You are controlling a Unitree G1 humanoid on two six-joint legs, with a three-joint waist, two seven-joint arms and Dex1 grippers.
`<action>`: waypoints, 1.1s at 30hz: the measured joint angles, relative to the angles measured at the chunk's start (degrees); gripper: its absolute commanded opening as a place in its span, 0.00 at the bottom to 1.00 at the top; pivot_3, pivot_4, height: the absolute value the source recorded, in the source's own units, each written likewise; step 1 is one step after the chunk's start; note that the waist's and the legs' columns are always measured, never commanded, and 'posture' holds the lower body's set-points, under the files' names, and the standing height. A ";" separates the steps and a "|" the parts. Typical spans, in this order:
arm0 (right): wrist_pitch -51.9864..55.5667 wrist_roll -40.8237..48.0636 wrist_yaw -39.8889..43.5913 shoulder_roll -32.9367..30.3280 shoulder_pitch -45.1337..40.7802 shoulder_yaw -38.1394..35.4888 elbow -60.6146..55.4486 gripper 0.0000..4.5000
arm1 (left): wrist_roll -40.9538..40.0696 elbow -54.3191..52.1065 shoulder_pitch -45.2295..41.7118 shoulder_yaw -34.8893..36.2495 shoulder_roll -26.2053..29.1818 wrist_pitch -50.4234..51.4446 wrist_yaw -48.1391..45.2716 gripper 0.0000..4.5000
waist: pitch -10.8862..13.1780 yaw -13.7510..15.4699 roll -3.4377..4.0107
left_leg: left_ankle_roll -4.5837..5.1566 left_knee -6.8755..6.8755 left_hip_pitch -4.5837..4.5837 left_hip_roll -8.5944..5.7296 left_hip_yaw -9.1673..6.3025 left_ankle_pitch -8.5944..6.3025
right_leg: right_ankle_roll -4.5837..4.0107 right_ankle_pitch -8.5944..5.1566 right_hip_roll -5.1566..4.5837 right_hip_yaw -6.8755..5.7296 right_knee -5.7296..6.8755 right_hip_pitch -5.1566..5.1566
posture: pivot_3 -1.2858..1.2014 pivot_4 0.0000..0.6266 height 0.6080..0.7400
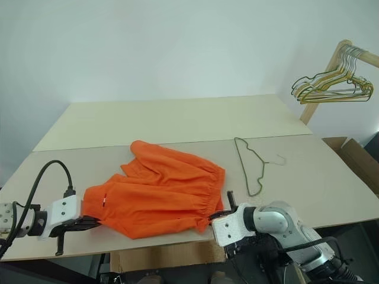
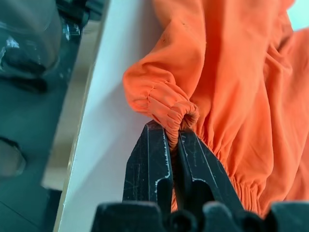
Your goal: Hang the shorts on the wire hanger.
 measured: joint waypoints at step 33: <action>-33.21 -16.14 -39.67 9.73 -28.58 3.81 47.29 0.00 | -11.02 -6.16 -11.67 10.30 -5.06 2.72 9.23 0.00 | 0.11 -5.96 0.01 | -0.73 -0.13 -0.43 -0.30 -0.65 0.01 | -0.02 0.48 -0.32 0.03 -0.30 -0.10 | 0.53 0.00 1.00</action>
